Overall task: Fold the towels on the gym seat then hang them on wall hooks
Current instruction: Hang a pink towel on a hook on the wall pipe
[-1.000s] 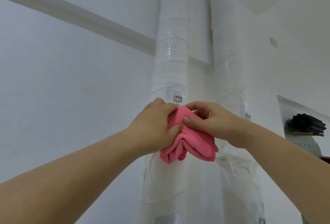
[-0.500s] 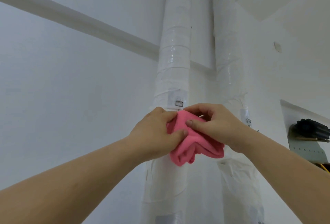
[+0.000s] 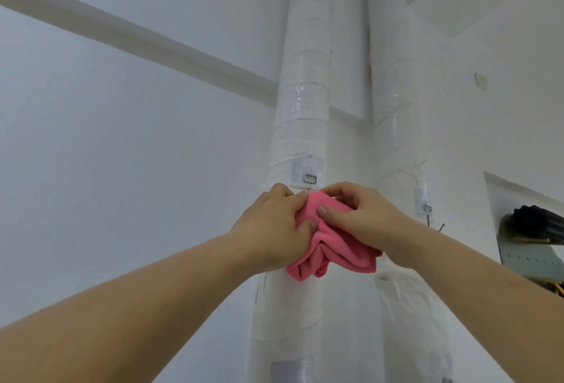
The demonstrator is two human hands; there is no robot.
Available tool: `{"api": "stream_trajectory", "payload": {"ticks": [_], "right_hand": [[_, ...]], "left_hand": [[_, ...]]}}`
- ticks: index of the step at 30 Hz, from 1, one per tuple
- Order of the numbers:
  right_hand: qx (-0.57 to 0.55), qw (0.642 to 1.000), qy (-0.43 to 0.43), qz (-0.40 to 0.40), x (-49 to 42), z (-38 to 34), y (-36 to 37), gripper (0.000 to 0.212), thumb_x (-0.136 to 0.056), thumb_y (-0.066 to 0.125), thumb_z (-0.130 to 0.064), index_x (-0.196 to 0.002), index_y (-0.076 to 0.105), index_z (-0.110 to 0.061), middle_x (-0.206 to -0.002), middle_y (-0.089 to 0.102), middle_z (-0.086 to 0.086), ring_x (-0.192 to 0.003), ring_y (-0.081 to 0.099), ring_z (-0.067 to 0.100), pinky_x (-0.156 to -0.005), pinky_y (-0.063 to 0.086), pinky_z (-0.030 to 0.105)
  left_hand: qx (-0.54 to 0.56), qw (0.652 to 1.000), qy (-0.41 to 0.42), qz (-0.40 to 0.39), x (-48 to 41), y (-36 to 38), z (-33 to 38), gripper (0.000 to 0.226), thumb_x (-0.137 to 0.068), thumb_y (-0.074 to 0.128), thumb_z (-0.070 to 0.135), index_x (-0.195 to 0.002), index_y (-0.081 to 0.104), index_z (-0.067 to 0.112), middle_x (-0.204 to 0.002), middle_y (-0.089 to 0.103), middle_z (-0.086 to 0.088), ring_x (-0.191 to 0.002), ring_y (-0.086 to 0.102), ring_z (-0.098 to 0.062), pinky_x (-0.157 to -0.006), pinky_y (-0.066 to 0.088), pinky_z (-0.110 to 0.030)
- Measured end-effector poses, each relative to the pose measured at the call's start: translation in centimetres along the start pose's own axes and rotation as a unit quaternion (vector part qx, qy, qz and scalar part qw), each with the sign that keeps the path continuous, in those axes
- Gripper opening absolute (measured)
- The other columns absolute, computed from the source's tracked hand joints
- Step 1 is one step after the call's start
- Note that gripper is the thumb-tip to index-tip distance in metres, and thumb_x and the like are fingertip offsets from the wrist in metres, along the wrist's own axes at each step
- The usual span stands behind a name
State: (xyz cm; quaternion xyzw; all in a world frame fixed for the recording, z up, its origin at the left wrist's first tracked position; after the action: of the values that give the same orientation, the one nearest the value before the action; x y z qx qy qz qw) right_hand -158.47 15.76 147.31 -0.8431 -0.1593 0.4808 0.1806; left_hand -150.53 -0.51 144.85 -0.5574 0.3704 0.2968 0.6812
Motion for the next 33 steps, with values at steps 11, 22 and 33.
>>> {"api": "stream_trajectory", "payload": {"ticks": [11,22,33], "right_hand": [[0.045,0.998,-0.015,0.048,-0.2,-3.6,-1.7,0.017,-0.095,0.065,-0.018,-0.108,0.075,-0.023,-0.101,0.075,-0.003,-0.094,0.07,0.014,-0.087,0.057,0.033],[0.223,0.964,-0.086,0.12,3.1,-5.4,-1.0,0.02,-0.091,0.063,-0.031,-0.109,0.072,-0.031,-0.107,0.072,-0.013,-0.103,0.065,0.008,-0.098,0.055,0.038],[0.279,0.942,-0.055,0.178,18.4,-5.2,5.9,0.016,-0.092,0.06,-0.037,-0.08,0.061,-0.026,-0.073,0.059,-0.009,-0.071,0.054,0.012,-0.064,0.045,0.032]], "left_hand": [[0.06,0.995,-0.027,0.073,1.2,-3.3,0.4,0.031,-0.104,0.047,0.029,-0.128,0.068,0.027,-0.126,0.065,0.008,-0.115,0.058,-0.012,-0.102,0.046,-0.032],[0.08,0.99,-0.045,0.108,4.7,-5.3,-0.4,0.027,-0.097,0.06,0.027,-0.122,0.069,0.025,-0.11,0.067,0.012,-0.102,0.063,-0.007,-0.094,0.052,-0.028],[0.251,0.961,-0.111,0.008,18.1,0.9,-0.5,0.005,-0.093,0.067,0.025,-0.088,0.068,0.028,-0.082,0.071,0.003,-0.072,0.063,-0.013,-0.068,0.054,-0.025]]}}
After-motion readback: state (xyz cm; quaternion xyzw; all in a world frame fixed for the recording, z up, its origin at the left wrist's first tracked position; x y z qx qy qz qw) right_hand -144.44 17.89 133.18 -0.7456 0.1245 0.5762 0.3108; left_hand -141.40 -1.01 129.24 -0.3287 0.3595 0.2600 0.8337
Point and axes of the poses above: each hand's wrist, its own x-axis away from the middle knuckle, its own y-axis out of the palm, z = x × y, the point moved 1 cm from there along -x, towards the middle knuckle
